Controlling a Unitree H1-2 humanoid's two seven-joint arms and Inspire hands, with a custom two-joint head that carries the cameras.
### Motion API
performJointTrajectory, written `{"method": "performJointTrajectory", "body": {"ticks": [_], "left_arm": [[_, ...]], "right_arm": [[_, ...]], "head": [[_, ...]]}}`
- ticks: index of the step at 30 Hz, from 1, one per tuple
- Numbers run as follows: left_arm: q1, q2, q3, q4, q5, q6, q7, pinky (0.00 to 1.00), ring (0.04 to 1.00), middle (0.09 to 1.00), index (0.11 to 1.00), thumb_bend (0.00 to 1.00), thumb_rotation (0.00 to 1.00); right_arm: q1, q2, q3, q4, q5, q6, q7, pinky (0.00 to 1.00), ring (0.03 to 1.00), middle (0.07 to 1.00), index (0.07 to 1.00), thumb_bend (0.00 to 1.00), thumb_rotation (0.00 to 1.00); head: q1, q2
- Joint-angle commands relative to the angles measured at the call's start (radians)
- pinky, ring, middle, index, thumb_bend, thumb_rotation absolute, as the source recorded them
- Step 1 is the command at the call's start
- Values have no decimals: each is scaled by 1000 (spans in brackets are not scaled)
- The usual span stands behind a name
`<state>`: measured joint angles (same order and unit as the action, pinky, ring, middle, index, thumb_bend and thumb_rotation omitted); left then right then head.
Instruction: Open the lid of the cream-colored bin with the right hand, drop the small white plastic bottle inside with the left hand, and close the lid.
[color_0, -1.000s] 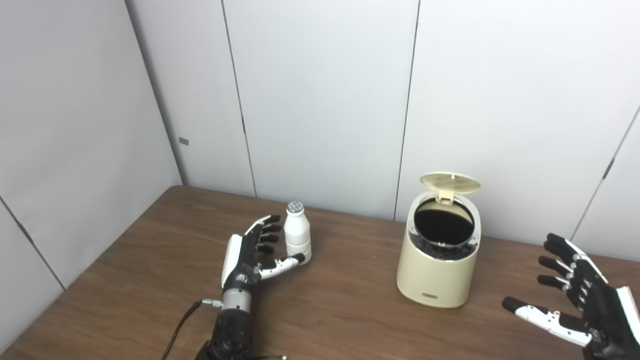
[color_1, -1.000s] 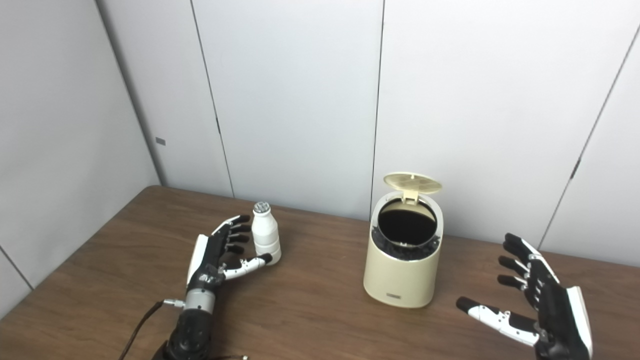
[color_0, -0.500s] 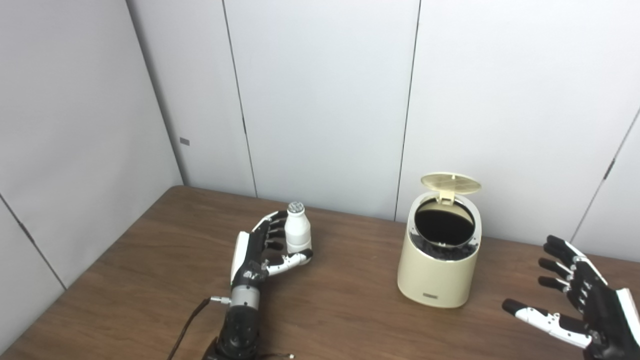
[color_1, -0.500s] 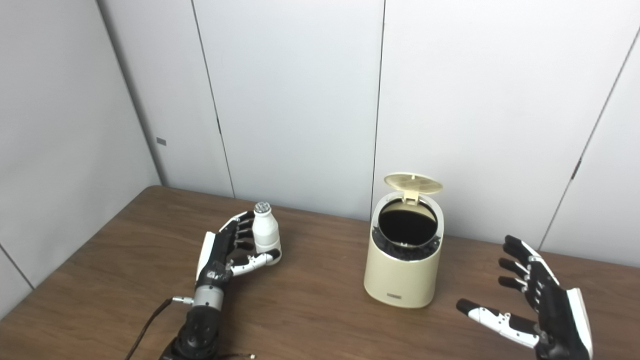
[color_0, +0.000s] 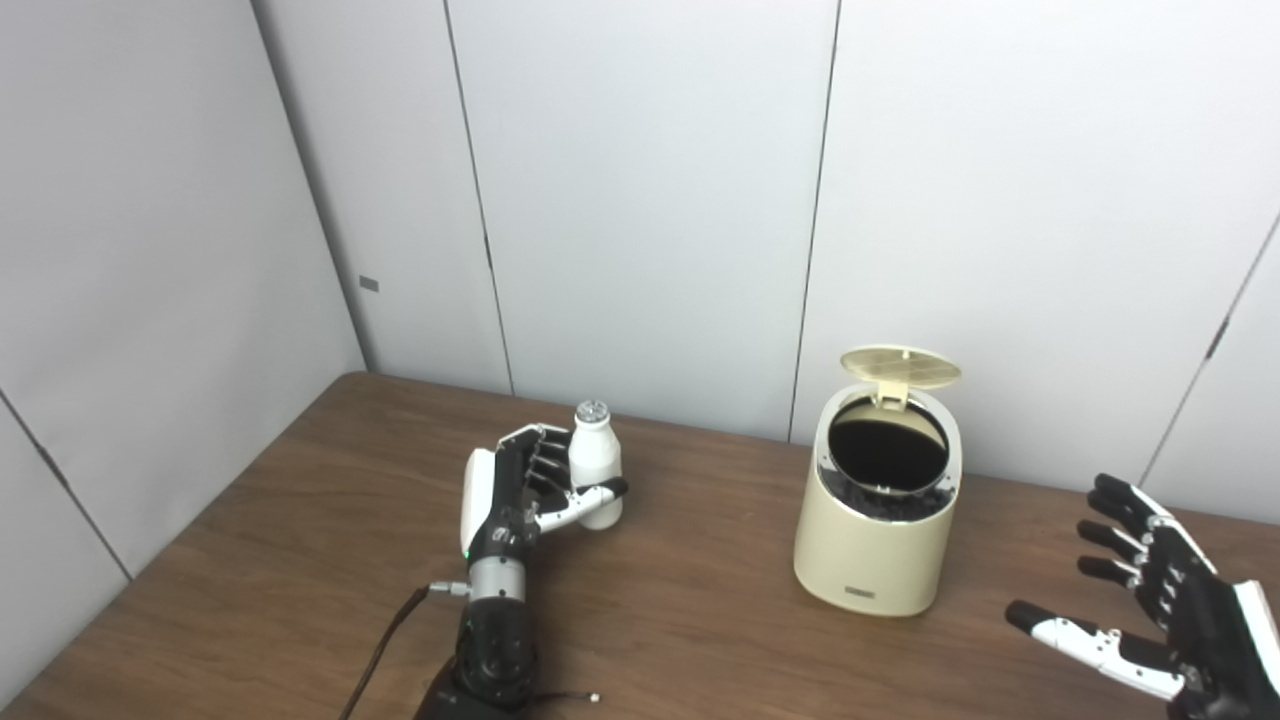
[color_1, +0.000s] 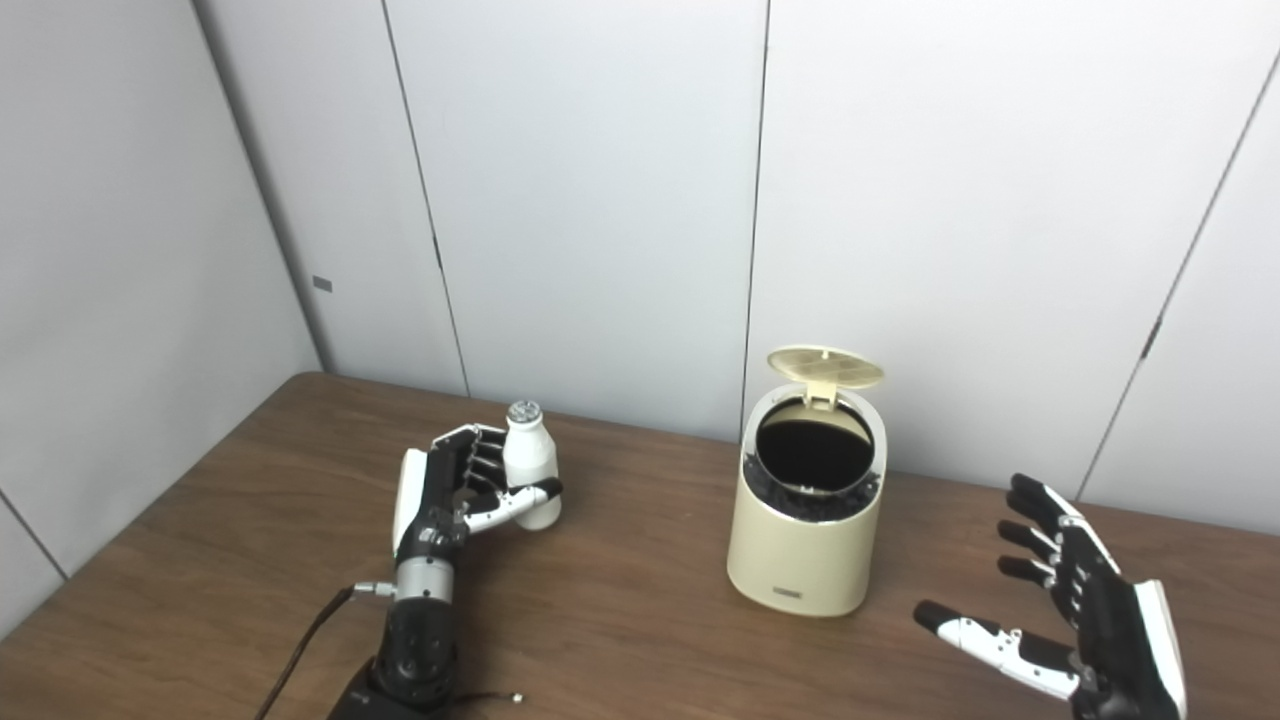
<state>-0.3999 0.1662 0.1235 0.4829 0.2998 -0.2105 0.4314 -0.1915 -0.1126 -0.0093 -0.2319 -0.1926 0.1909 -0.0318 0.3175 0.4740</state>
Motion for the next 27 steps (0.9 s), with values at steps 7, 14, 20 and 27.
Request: {"method": "performJointTrajectory", "body": {"ticks": [7, 14, 20, 27], "left_arm": [[-10, 19, -13, 5, 9, -32, 11, 352, 422, 470, 499, 504, 0], [1, 17, -31, -60, 7, -55, -10, 365, 430, 467, 498, 505, 0], [5, -3, -58, -186, -2, -65, -48, 368, 425, 467, 503, 505, 0], [-13, -44, -92, -320, -34, -64, -119, 377, 428, 479, 495, 505, 0]], "right_arm": [[-29, 3, -2, -10, -3, -43, -11, 714, 805, 855, 851, 724, 0], [-33, 10, 5, 42, 0, -98, -19, 705, 805, 853, 850, 737, 0], [-39, 10, 9, 111, -13, -175, -34, 679, 784, 845, 836, 771, 35], [-41, 18, 12, 175, -36, -236, -58, 672, 774, 846, 829, 803, 127]], "head": [[0, -1], [-52, -20], [-101, -41], [-149, -66]]}}
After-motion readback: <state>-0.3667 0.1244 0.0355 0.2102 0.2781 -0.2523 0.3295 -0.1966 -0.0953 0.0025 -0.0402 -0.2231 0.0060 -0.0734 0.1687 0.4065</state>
